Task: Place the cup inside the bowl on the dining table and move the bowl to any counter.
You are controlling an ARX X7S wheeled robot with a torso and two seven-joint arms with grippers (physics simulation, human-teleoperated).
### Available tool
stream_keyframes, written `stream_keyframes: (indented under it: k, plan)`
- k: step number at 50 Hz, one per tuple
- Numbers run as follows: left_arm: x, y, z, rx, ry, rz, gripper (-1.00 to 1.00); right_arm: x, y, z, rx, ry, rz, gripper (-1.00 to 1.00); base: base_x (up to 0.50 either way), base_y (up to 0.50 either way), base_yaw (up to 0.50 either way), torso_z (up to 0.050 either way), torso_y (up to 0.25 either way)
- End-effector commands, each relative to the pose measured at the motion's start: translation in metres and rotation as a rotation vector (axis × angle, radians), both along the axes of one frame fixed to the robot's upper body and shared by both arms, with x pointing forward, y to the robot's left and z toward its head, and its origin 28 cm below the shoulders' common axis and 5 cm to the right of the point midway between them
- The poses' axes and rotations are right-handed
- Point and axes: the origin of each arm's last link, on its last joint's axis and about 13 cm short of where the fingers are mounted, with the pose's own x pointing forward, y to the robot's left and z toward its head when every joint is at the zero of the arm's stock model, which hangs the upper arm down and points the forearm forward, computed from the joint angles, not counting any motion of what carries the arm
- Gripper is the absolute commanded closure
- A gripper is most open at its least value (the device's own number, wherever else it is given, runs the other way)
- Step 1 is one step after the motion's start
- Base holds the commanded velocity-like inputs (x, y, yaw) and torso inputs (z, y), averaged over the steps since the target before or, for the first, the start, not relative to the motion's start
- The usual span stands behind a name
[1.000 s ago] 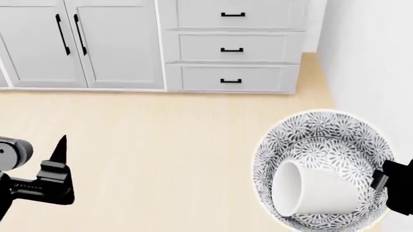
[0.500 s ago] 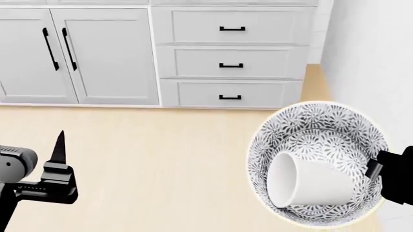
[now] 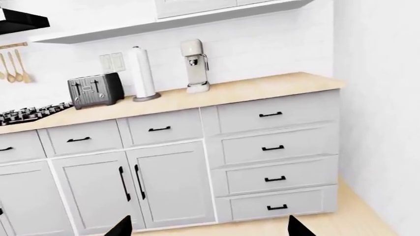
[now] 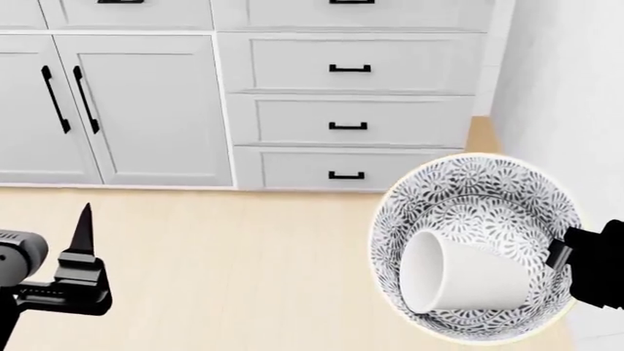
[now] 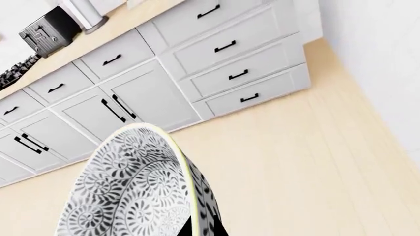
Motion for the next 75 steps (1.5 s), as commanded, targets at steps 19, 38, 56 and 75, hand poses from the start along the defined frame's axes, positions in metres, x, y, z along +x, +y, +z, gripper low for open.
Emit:
stream_keyframes:
  k: [19, 38, 56, 75]
  plan:
    - [0.011, -0.01, -0.001, -0.011, -0.01, 0.001, -1.0, 0.001, 0.001, 0.003, 0.016, -0.027, 0.007, 1.0, 0.5, -0.02, 0.0, 0.001, 0.001]
    - [0.007, -0.006, 0.0, -0.014, -0.01, 0.002, -1.0, 0.004, 0.002, 0.011, 0.007, -0.033, 0.011, 1.0, 0.5, -0.02, 0.0, 0.0, 0.002]
    - [0.009, -0.01, -0.002, -0.011, -0.008, -0.002, -1.0, 0.007, 0.003, 0.016, 0.007, -0.043, 0.019, 1.0, 0.5, -0.02, 0.0, 0.0, 0.002]
    - [0.006, -0.005, 0.0, -0.019, -0.009, -0.001, -1.0, 0.013, 0.007, 0.023, 0.006, -0.056, 0.03, 1.0, 0.5, -0.02, 0.0, 0.0, 0.002]
